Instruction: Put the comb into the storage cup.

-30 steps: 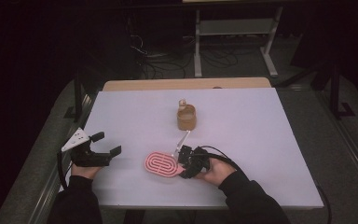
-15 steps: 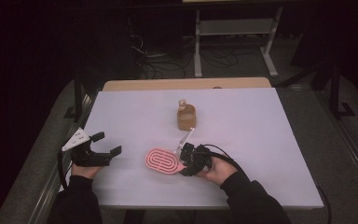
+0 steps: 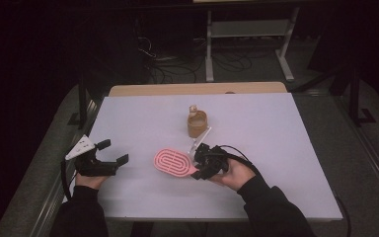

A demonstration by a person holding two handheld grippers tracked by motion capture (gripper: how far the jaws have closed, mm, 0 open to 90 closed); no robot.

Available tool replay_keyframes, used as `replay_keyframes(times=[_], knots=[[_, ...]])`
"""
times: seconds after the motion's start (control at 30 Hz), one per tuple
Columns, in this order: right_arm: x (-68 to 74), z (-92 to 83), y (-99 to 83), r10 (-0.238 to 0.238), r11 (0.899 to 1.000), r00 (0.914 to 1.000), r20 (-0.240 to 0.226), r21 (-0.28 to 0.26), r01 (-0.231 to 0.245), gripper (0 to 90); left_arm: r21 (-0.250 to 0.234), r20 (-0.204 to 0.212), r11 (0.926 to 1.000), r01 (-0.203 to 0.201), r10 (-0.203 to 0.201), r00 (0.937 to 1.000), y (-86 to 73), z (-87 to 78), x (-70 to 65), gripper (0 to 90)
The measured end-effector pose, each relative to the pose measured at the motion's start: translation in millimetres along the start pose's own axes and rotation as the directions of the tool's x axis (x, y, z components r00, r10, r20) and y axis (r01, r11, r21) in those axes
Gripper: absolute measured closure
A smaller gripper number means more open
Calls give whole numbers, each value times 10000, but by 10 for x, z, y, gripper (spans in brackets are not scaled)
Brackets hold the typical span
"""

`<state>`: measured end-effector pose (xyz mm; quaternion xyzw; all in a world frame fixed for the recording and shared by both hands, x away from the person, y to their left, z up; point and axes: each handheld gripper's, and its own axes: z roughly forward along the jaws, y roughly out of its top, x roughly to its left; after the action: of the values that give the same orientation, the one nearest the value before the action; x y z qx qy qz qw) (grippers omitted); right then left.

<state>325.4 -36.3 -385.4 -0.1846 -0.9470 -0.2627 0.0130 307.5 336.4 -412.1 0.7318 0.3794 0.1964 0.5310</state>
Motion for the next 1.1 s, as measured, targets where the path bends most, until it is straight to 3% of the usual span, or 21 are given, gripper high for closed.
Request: replay_keyframes(times=[0.2, 1.1], knots=[[-31, -167, 61, -20, 9994, 9999, -111, -337, 16, 688, -1, 8, 10000, 2, -2, 10000, 0, 2, -1, 0], [-107, -764, 286, -230, 9958, 9969, 749, -871, 295, 687, -33, 119, 9999, 110, -110, 9999, 3, -4, -4, 0]])
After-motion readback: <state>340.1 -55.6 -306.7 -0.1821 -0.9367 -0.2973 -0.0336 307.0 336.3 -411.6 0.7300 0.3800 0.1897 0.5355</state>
